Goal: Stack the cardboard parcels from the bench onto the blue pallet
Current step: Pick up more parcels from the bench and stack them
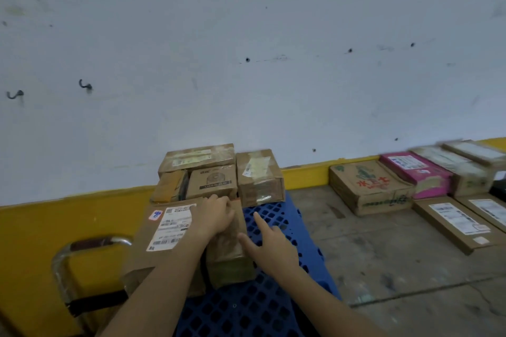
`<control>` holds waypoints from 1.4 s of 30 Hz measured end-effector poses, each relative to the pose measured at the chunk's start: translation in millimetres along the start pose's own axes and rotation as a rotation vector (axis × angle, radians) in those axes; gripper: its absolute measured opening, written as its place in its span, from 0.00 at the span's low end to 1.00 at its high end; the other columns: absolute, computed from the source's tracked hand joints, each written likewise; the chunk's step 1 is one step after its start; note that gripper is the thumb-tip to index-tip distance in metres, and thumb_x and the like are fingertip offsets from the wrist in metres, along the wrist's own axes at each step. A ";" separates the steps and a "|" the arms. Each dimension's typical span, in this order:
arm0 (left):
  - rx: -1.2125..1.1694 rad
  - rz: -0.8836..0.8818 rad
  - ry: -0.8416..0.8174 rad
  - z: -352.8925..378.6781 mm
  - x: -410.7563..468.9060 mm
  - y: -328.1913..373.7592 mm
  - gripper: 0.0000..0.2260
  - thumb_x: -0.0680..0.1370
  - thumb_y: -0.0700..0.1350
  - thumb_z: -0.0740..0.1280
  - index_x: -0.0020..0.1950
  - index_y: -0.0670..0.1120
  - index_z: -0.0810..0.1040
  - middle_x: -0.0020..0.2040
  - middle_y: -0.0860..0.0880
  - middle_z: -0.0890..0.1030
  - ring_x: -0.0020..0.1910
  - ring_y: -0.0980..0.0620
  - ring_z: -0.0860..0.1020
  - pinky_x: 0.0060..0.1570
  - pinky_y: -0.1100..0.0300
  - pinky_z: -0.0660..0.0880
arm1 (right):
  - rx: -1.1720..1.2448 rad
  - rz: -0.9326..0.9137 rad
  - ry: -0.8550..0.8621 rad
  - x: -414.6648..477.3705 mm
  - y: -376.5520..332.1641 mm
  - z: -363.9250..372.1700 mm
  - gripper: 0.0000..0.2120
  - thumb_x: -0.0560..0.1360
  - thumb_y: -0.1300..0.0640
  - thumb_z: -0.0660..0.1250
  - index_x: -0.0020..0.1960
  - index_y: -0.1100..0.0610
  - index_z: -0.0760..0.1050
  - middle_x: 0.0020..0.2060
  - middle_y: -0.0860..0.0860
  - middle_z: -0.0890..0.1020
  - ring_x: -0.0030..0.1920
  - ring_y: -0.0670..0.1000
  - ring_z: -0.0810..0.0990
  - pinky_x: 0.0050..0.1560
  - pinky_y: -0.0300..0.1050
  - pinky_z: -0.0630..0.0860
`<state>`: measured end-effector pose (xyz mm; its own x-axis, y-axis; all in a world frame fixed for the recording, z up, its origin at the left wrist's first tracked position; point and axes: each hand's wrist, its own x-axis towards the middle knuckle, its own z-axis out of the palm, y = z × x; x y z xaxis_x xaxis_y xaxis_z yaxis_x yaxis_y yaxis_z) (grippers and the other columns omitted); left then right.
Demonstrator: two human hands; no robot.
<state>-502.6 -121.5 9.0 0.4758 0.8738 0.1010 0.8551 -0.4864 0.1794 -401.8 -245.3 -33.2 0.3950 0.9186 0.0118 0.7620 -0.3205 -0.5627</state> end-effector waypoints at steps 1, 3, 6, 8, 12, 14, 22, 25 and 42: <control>-0.015 0.007 0.007 -2.4 1.5 7.3 0.14 0.79 0.52 0.58 0.63 0.51 0.73 0.61 0.48 0.75 0.59 0.47 0.74 0.59 0.46 0.72 | -0.018 -0.004 0.004 1.2 6.4 -9.1 0.36 0.73 0.29 0.50 0.76 0.41 0.45 0.68 0.55 0.68 0.59 0.54 0.75 0.44 0.44 0.73; -0.056 0.023 0.016 -6.8 3.5 27.1 0.16 0.79 0.52 0.59 0.65 0.50 0.72 0.62 0.48 0.76 0.61 0.46 0.73 0.61 0.45 0.71 | -0.026 -0.009 0.017 2.1 21.5 -29.1 0.36 0.74 0.30 0.51 0.76 0.42 0.46 0.69 0.55 0.67 0.59 0.54 0.75 0.45 0.46 0.74; -0.088 0.043 0.026 -11.0 8.3 66.3 0.18 0.79 0.52 0.59 0.67 0.48 0.70 0.64 0.46 0.75 0.62 0.45 0.73 0.60 0.47 0.72 | -0.012 -0.017 0.017 0.5 53.1 -64.3 0.34 0.75 0.32 0.51 0.76 0.43 0.47 0.71 0.56 0.65 0.63 0.56 0.73 0.53 0.50 0.75; -0.111 0.053 0.053 -8.6 13.4 96.3 0.19 0.80 0.53 0.58 0.68 0.46 0.69 0.65 0.44 0.74 0.61 0.44 0.74 0.58 0.48 0.73 | -0.019 -0.014 0.015 -3.3 84.5 -92.0 0.34 0.75 0.33 0.52 0.76 0.44 0.47 0.72 0.56 0.63 0.64 0.56 0.73 0.55 0.50 0.74; -0.221 0.058 0.050 10.7 18.7 173.3 0.22 0.81 0.54 0.55 0.72 0.45 0.64 0.67 0.43 0.72 0.63 0.43 0.72 0.60 0.48 0.72 | -0.050 0.019 0.074 -18.5 174.8 -152.9 0.32 0.76 0.36 0.54 0.76 0.45 0.51 0.70 0.56 0.67 0.65 0.57 0.72 0.58 0.51 0.73; -0.245 0.068 0.007 25.0 20.8 221.8 0.23 0.81 0.54 0.54 0.74 0.45 0.60 0.69 0.42 0.70 0.65 0.42 0.71 0.61 0.48 0.71 | -0.061 0.059 0.112 -25.6 224.1 -184.8 0.31 0.76 0.37 0.55 0.75 0.45 0.53 0.68 0.56 0.69 0.66 0.57 0.71 0.60 0.51 0.72; -0.291 0.145 -0.122 89.7 21.3 411.5 0.23 0.81 0.55 0.54 0.75 0.48 0.59 0.72 0.43 0.65 0.69 0.42 0.67 0.65 0.46 0.69 | -0.038 0.202 0.157 -44.5 381.5 -281.4 0.30 0.77 0.40 0.57 0.75 0.48 0.54 0.70 0.57 0.67 0.68 0.57 0.68 0.64 0.52 0.70; -0.323 0.170 -0.103 103.1 34.5 461.8 0.21 0.81 0.54 0.55 0.72 0.48 0.63 0.71 0.45 0.68 0.67 0.45 0.69 0.64 0.47 0.69 | -0.021 0.221 0.178 -44.4 421.8 -299.9 0.31 0.77 0.40 0.57 0.76 0.48 0.53 0.72 0.55 0.65 0.69 0.55 0.67 0.64 0.50 0.68; -0.519 0.188 -0.225 198.4 193.3 561.0 0.18 0.81 0.52 0.57 0.69 0.48 0.67 0.66 0.44 0.70 0.61 0.48 0.73 0.55 0.56 0.74 | 0.253 0.314 0.142 92.9 524.7 -306.1 0.25 0.78 0.46 0.60 0.73 0.51 0.59 0.62 0.50 0.74 0.60 0.47 0.74 0.55 0.37 0.70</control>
<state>110.0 -225.3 -65.0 0.6898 0.7236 -0.0226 0.5663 -0.5199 0.6395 191.8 -398.9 -74.3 0.6679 0.7390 -0.0886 0.4509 -0.4965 -0.7417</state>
